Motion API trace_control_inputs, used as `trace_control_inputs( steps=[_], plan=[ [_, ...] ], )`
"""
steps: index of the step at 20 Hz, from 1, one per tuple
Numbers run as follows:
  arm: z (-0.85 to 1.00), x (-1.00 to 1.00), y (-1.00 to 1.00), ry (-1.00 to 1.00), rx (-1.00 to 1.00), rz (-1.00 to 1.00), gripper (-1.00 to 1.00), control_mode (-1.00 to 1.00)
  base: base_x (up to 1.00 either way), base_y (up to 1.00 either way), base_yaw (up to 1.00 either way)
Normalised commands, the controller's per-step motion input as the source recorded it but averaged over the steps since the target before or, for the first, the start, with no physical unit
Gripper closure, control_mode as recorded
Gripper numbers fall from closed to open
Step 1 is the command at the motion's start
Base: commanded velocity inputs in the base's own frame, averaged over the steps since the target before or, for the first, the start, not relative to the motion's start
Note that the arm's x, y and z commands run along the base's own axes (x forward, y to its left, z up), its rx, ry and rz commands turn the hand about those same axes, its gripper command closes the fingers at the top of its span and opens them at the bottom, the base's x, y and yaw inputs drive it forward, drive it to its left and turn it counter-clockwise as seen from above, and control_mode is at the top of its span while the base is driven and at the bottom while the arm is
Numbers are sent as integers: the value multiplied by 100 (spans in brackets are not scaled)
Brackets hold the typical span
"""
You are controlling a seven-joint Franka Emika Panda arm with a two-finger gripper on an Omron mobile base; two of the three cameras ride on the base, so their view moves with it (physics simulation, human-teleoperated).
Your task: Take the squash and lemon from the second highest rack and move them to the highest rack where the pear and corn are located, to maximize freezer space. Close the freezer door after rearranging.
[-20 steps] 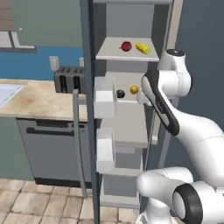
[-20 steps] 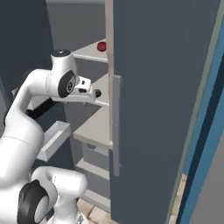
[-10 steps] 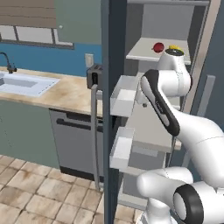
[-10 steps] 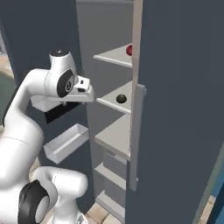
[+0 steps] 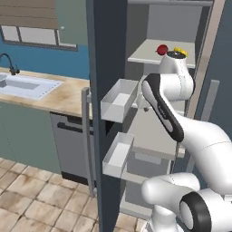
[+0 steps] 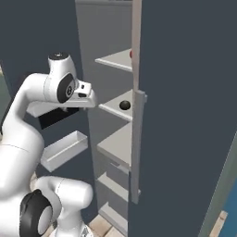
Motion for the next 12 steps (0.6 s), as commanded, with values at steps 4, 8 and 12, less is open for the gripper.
trace_control_inputs(
  steps=[4,8,12],
  plan=[
    [0,0,0,0,0,0,-100,100,38,-24,-3],
    [0,0,0,0,0,0,-100,100,50,-27,0],
    [0,0,0,0,0,0,-100,100,32,-29,-10]
  ],
)
